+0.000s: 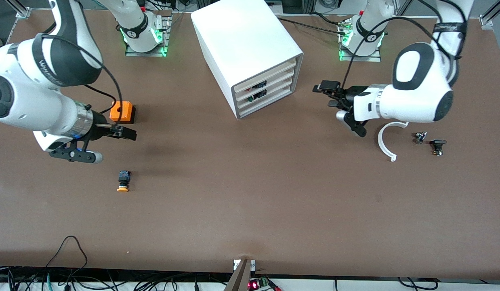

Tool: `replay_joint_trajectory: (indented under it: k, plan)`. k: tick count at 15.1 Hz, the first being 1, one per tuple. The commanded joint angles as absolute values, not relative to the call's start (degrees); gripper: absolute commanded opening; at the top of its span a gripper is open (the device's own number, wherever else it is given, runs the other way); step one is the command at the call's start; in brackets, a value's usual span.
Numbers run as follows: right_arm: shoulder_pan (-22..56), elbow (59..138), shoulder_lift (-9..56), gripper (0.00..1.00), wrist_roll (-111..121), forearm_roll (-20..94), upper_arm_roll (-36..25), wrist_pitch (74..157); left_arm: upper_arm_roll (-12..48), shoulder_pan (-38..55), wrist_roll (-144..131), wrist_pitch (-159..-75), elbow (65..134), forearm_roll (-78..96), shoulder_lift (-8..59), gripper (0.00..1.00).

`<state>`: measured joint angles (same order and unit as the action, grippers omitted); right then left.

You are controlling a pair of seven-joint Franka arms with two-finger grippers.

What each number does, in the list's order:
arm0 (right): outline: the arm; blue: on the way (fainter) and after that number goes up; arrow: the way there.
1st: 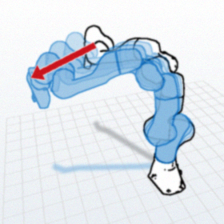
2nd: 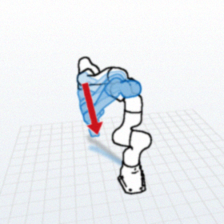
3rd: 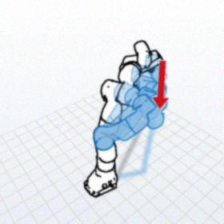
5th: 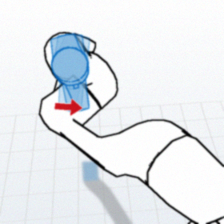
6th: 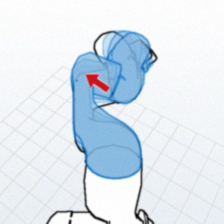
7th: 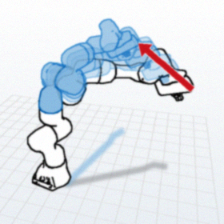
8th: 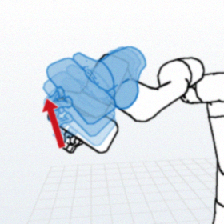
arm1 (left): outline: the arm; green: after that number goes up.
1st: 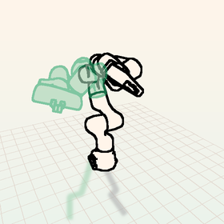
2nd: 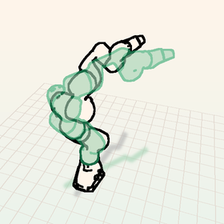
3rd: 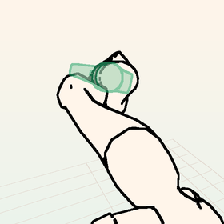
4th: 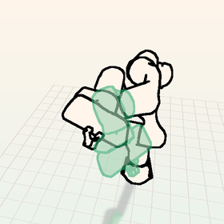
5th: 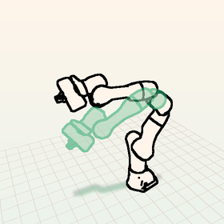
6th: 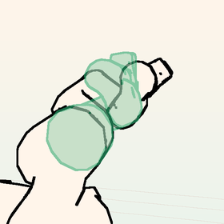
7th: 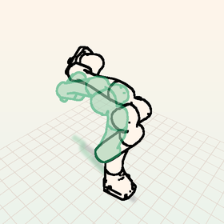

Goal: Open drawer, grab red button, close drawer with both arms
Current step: 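Grasp the white cabinet's drawer front with the left gripper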

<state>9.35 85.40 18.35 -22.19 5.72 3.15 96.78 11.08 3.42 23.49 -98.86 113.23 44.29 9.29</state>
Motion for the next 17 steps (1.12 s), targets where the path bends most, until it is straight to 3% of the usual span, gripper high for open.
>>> replay_joint_trajectory:
  k: [1,7,17]
  plan:
    - [11.8,81.8,19.8,1.00,-28.2,6.2,3.0,96.3,13.2,3.2,31.9,-105.2,120.0,51.7,7.9,0.99]
    - [16.6,78.6,21.9,1.00,-38.7,6.2,3.0,96.3,14.6,3.2,54.0,-109.9,129.6,70.3,12.4,0.94]
    - [22.9,70.9,27.0,1.00,-54.2,6.2,3.0,96.3,19.1,4.1,62.0,-110.0,136.1,80.6,16.8,0.66]
